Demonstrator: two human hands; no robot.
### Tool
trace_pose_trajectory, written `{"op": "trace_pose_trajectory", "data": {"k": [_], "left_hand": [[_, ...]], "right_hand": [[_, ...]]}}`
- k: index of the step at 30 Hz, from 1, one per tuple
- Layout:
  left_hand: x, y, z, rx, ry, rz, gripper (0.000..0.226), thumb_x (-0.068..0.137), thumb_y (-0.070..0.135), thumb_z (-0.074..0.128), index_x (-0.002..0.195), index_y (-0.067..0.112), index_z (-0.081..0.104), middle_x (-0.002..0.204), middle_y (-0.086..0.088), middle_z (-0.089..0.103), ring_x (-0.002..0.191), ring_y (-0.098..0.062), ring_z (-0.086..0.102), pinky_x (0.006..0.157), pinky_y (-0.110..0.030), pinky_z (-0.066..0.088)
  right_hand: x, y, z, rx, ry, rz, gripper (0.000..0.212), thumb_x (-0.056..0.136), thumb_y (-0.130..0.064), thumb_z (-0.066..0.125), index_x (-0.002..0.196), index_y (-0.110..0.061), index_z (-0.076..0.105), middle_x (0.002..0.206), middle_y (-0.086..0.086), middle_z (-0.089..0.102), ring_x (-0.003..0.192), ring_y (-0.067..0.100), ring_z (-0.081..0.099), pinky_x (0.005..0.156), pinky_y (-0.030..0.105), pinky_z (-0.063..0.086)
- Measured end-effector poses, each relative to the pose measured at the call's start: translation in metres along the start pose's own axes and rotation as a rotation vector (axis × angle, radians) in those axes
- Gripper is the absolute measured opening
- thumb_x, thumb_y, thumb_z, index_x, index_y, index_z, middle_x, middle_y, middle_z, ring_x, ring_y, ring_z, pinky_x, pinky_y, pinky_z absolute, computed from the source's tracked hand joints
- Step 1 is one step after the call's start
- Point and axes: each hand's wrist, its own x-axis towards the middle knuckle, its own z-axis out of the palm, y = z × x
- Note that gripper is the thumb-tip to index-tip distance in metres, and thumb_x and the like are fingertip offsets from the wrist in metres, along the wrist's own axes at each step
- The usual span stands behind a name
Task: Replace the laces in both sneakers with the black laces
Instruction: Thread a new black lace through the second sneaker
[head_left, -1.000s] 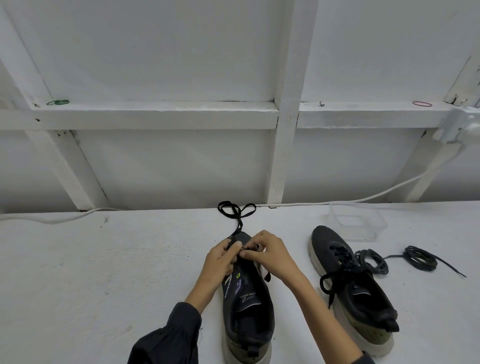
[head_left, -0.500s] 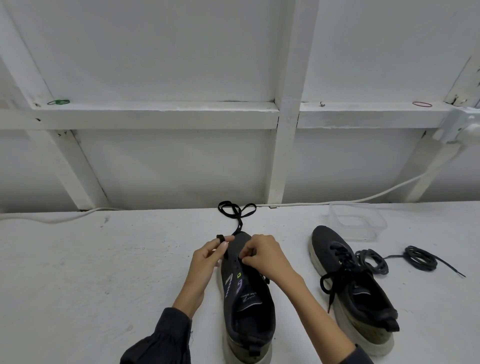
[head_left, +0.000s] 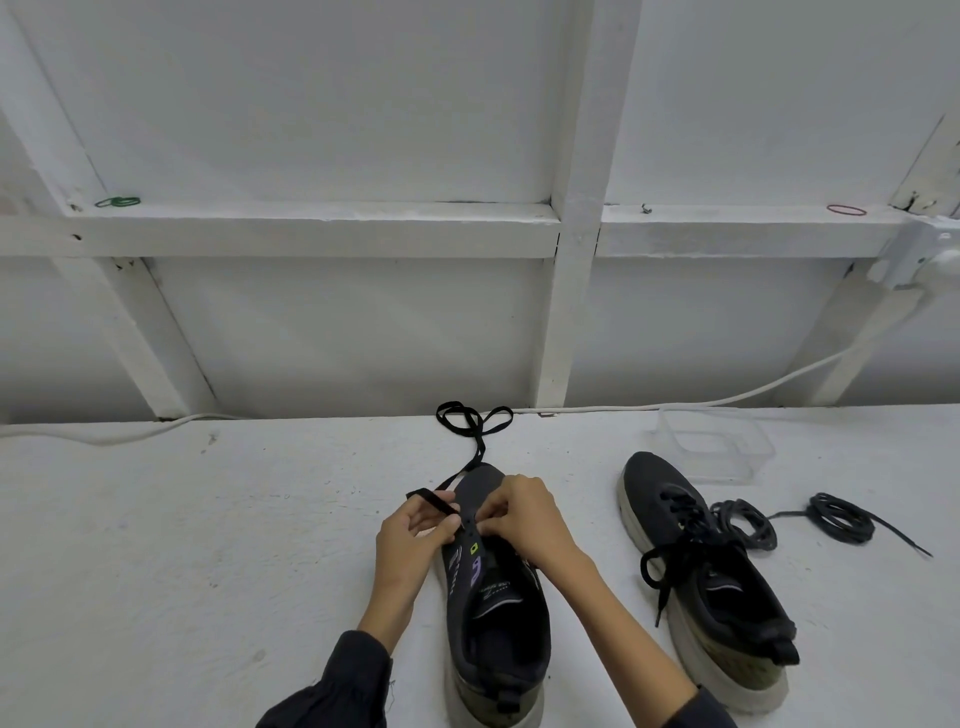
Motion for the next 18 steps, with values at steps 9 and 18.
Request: {"op": "trace_pose_trajectory", "data": {"k": [9, 18], "left_hand": [[-0.002, 0.000, 0.003, 0.006, 0.099, 0.035, 0.012, 0.081, 0.001, 0.074, 0.089, 0.009, 0.070, 0.087, -0.007, 0.074, 0.078, -0.022, 0.073, 0.079, -0.028, 0.056], [-0.005, 0.005, 0.008, 0.190, 0.166, 0.137, 0.014, 0.079, 0.003, 0.076, 0.081, 0.015, 0.070, 0.075, 0.006, 0.073, 0.072, -0.001, 0.069, 0.067, -0.008, 0.049]], "right_hand": [[-0.001, 0.006, 0.003, 0.044, 0.027, -0.011, 0.012, 0.077, -0.018, 0.078, 0.089, -0.014, 0.079, 0.066, -0.017, 0.050, 0.063, 0.000, 0.050, 0.057, 0.011, 0.034], [0.000, 0.012, 0.008, 0.127, 0.048, 0.011, 0.012, 0.072, -0.022, 0.082, 0.082, -0.017, 0.079, 0.074, -0.009, 0.058, 0.072, 0.010, 0.057, 0.066, 0.022, 0.043]]}}
